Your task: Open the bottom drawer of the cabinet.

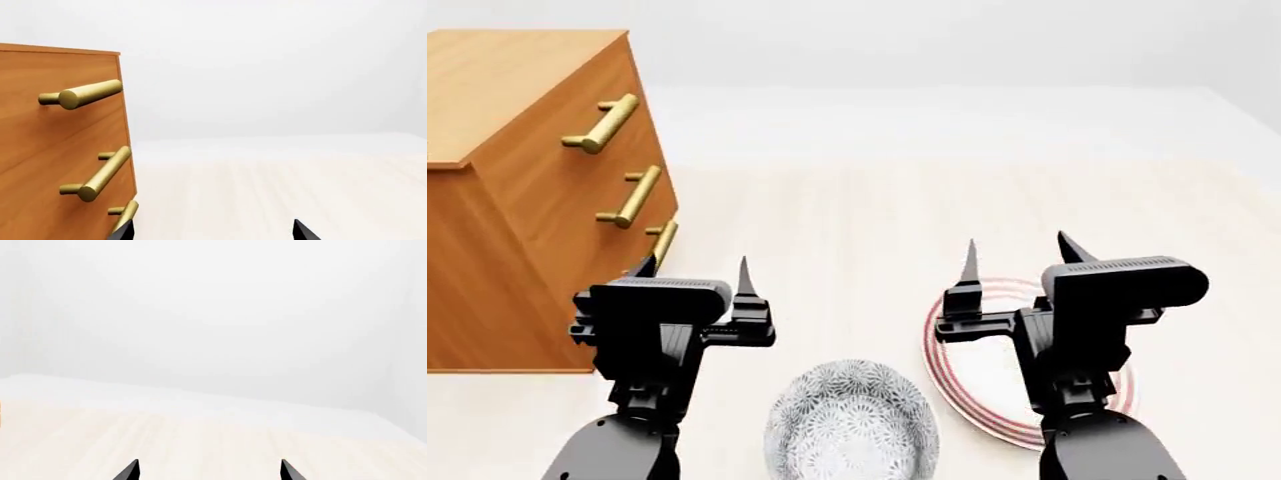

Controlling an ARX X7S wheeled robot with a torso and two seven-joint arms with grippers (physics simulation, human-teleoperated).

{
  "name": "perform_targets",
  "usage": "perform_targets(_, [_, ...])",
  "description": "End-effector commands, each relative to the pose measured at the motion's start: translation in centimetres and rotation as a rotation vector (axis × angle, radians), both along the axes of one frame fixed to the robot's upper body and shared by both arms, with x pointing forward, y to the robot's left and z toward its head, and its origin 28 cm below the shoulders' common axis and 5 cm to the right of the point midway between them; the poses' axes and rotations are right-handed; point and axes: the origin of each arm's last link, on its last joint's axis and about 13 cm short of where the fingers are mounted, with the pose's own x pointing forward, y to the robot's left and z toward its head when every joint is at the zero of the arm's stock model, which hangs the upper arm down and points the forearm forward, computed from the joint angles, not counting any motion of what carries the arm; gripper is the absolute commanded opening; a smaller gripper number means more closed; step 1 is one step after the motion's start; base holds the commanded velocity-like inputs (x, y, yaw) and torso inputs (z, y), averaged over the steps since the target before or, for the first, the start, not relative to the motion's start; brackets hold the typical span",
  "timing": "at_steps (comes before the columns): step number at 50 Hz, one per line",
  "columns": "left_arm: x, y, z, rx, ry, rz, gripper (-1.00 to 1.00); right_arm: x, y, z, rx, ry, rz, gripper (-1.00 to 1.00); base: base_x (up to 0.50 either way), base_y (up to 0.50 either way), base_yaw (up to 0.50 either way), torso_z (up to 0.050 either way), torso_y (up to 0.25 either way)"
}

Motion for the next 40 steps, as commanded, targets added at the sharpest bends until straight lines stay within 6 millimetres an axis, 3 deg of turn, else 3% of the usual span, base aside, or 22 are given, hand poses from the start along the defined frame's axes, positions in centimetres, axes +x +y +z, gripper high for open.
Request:
perform_targets(1, [0.0,0.1,-0.1,-0.001,0.001,0.004,1.0,0.0,0.0,0.0,-0.003,-0.001,0.002,1.0,0.5,0.0,0.0,0.0,0.0])
perform_targets(9, [0.1,0.1,-0.1,-0.001,0.001,0.005,1.0,0.1,0.1,-0.1,0.003,-0.002,-0.002,1.0,0.46,0.0,0.0,0.0,0.002])
perform_targets(22, [0.3,0.1,-0.1,0.01,0.025,-0.006,1.0,0.0,0.1,0.1,-0.014,-0.01,0.003,1.0,0.0,0.0,0.0,0.0,0.0])
perform_targets(29, [2.4,0.6,0.1,0.241,0.059,0.074,1.0,0.2,0.1,0.1,-0.018,-0.003,-0.001,1.0,0.0,0.0,0.0,0.0,0.0])
perform_targets(34, [4.6,1.3,-0.9,0.488,0.116,0.149,1.0,0.2,0.2,0.2,-0.018,-0.003,0.002,1.0,0.0,0.0,0.0,0.0,0.0])
perform_targets(40, [6.1,1.5,-2.3,0.6,0.157,0.157,1.0,0.3,0.2,0.2,-0.016,-0.004,-0.002,1.0,0.0,0.0,0.0,0.0,0.0])
